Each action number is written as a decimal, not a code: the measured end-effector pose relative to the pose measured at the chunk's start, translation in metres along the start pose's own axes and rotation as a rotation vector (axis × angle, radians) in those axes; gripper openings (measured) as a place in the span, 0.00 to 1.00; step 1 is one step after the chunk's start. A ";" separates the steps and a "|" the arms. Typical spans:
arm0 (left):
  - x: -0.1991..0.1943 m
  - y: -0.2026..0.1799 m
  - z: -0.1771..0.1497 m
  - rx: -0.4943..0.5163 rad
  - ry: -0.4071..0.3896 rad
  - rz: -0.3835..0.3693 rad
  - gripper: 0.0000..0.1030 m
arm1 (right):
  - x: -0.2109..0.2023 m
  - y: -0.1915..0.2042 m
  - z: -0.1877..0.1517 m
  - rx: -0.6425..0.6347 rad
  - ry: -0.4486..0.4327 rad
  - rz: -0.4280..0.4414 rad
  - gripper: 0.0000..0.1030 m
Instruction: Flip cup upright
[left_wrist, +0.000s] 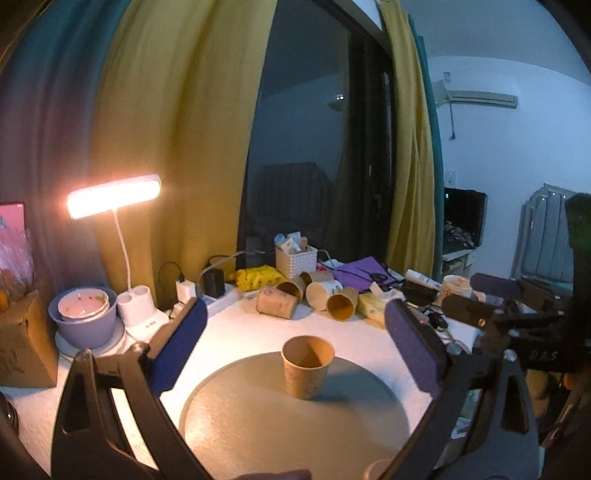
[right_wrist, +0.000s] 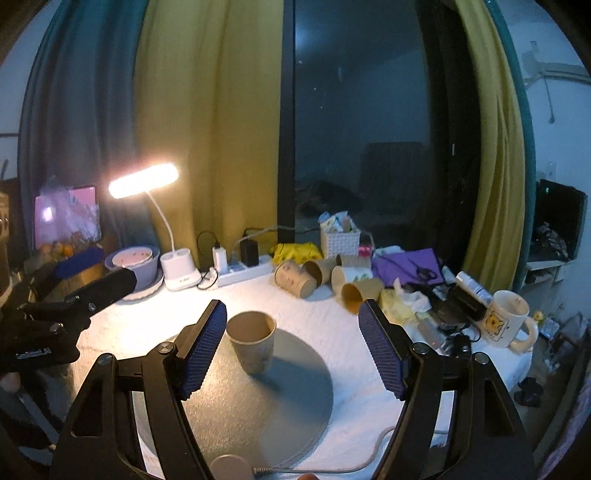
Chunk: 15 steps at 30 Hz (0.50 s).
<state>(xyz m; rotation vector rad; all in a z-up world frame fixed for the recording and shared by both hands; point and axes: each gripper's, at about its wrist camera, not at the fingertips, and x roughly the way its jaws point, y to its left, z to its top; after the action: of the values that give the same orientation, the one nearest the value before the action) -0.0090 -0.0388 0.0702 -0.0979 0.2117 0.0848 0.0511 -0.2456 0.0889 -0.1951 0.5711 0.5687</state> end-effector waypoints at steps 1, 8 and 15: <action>-0.001 0.001 0.003 -0.009 -0.003 -0.001 0.95 | -0.001 -0.001 0.002 0.003 -0.006 -0.004 0.75; -0.009 0.000 0.000 0.037 -0.012 -0.028 0.95 | -0.001 0.009 0.003 -0.017 0.001 -0.002 0.75; -0.011 0.003 -0.002 0.025 -0.003 -0.024 0.95 | 0.007 0.022 -0.002 -0.040 0.029 0.022 0.75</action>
<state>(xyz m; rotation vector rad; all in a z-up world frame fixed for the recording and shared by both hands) -0.0202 -0.0365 0.0704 -0.0755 0.2089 0.0582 0.0427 -0.2253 0.0832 -0.2357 0.5902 0.5995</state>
